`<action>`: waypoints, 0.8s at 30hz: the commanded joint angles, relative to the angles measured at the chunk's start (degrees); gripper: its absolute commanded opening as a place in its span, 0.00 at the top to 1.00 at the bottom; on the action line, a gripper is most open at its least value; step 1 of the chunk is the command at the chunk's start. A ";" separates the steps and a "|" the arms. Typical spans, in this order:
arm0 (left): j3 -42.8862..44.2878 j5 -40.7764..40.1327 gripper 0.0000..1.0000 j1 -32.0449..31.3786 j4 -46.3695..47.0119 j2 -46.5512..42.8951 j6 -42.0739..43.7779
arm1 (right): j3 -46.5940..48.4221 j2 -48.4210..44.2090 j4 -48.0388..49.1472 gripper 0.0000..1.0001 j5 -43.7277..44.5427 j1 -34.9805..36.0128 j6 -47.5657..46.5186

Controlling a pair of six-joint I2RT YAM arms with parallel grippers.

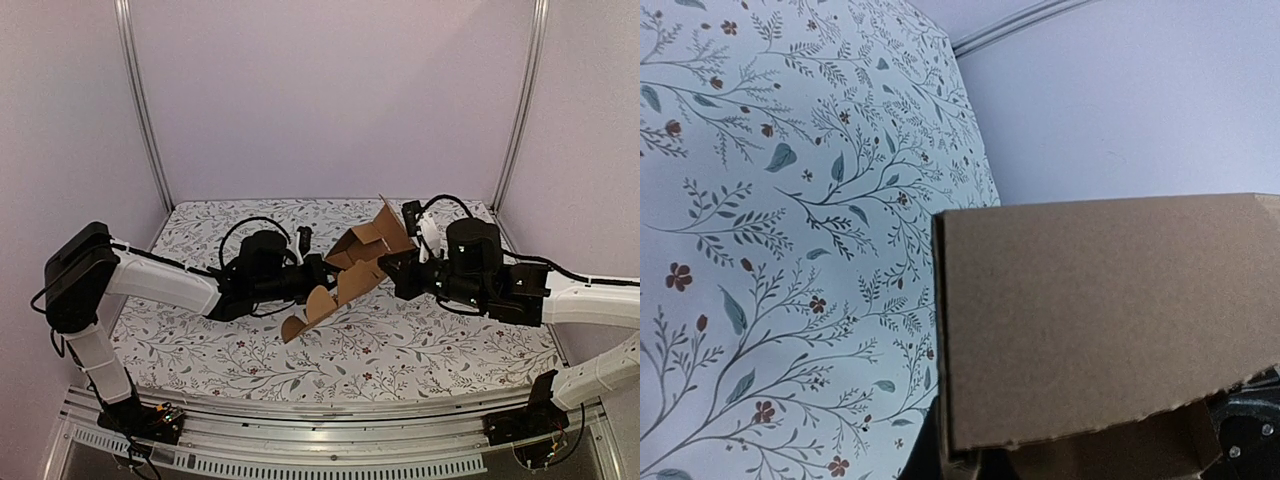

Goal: Fold the paper box

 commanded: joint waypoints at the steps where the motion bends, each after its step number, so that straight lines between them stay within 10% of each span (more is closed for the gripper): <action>1: 2.04 0.95 1.00 -1.50 -0.87 -3.25 5.78 | 0.91 0.89 -7.29 1.00 1.53 0.34 -0.79; 24: 2.00 -4.14 1.00 3.44 -5.84 -4.69 20.52 | 8.57 -12.29 -33.81 0.38 -21.01 0.39 -13.51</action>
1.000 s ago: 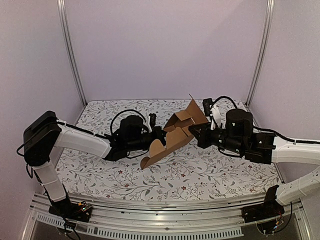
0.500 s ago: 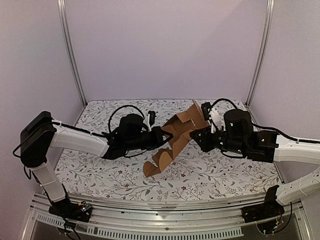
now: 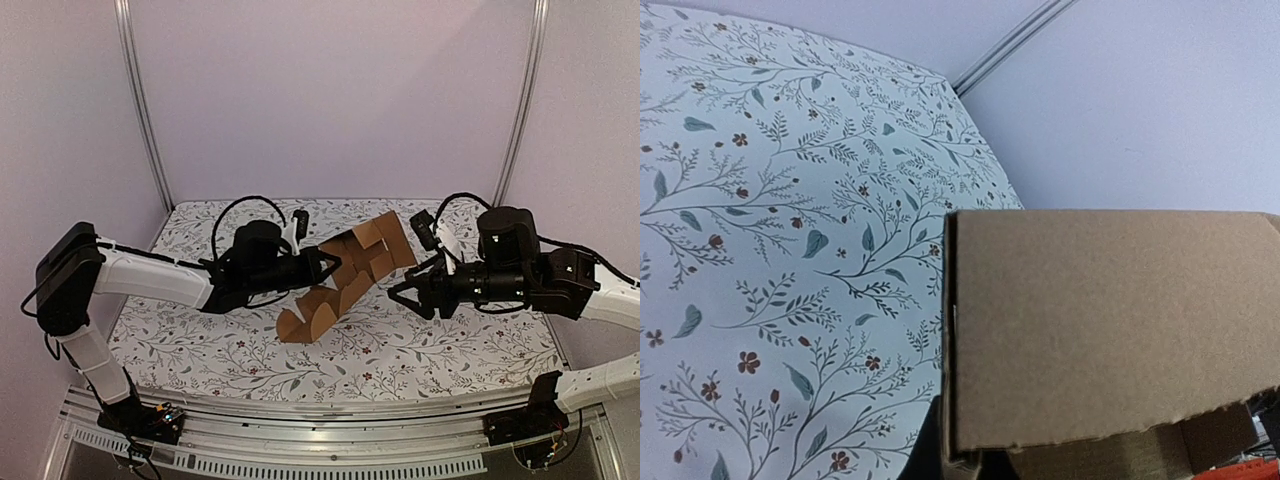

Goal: Fold the paper box

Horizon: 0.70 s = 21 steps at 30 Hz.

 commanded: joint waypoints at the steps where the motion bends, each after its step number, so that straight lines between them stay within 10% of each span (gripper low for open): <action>1: 0.60 0.69 1.00 2.41 -1.39 -1.57 6.26 | 3.79 -2.13 -11.57 0.37 -7.33 0.10 -4.55; 21: -4.03 15.02 1.00 7.34 4.74 -3.13 20.59 | 11.31 -2.25 -19.13 0.36 -3.08 -3.42 -7.92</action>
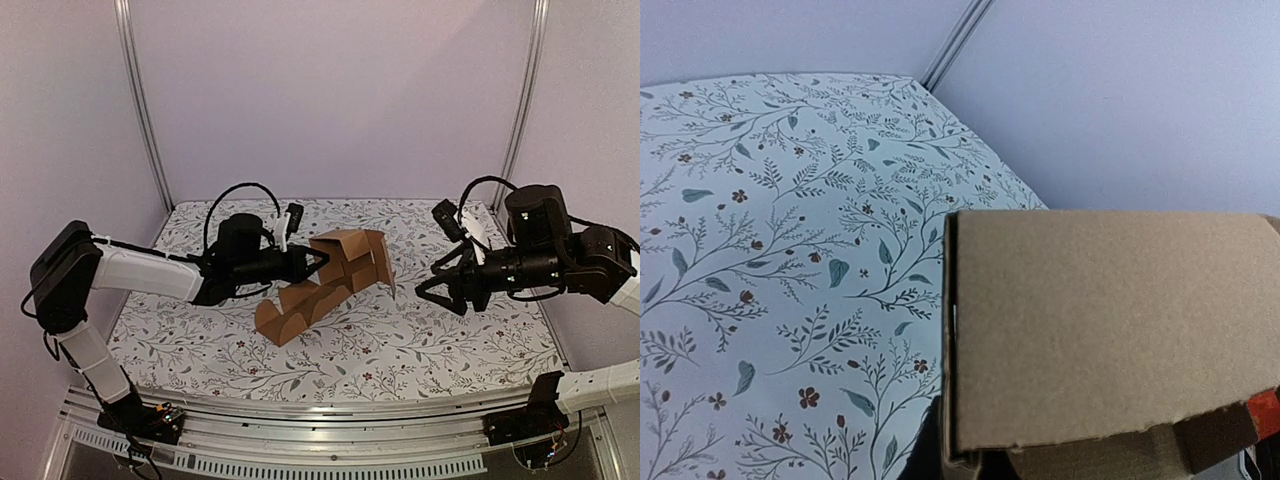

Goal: Fold the paper box

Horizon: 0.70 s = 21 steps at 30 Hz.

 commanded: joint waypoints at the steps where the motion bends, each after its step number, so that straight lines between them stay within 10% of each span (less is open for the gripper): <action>1: -2.17 4.88 1.00 0.59 3.31 -2.30 3.80 | 1.17 2.07 1.33 0.37 -0.10 -1.20 -0.82; 21: -4.51 4.98 1.00 0.17 5.26 -1.82 1.42 | 0.18 12.47 15.84 0.46 -9.39 -2.01 4.47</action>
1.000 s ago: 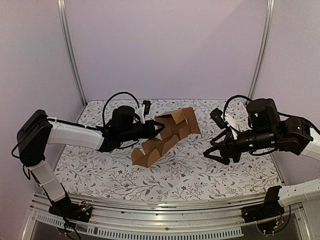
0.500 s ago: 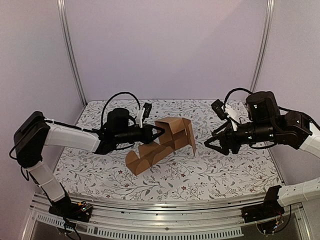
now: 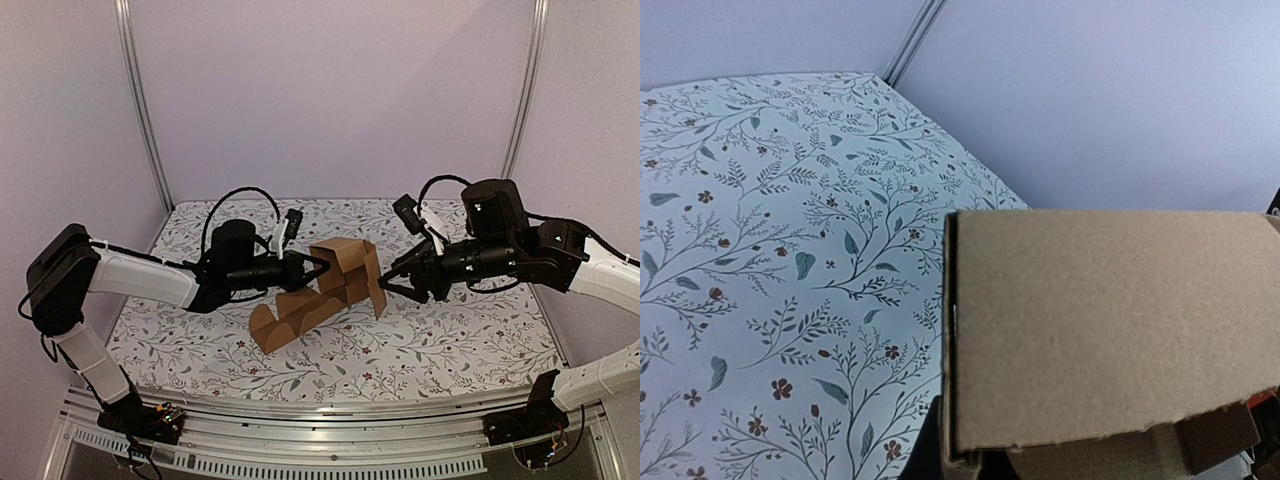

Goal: Fold the paper box

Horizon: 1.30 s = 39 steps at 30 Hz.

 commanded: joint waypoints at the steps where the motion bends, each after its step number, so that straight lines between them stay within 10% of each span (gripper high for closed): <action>1: -0.19 -1.59 1.00 0.09 -0.12 -0.36 -0.20 | -0.17 2.06 3.75 0.47 -1.67 -0.21 2.09; 20: 2.01 -14.82 1.00 -5.41 -10.23 -4.86 3.16 | 0.64 9.99 5.27 0.62 5.69 0.34 3.96; 39: 3.73 -23.72 1.00 -6.26 -16.42 -4.62 4.10 | -0.88 7.30 7.76 0.37 1.03 0.90 4.71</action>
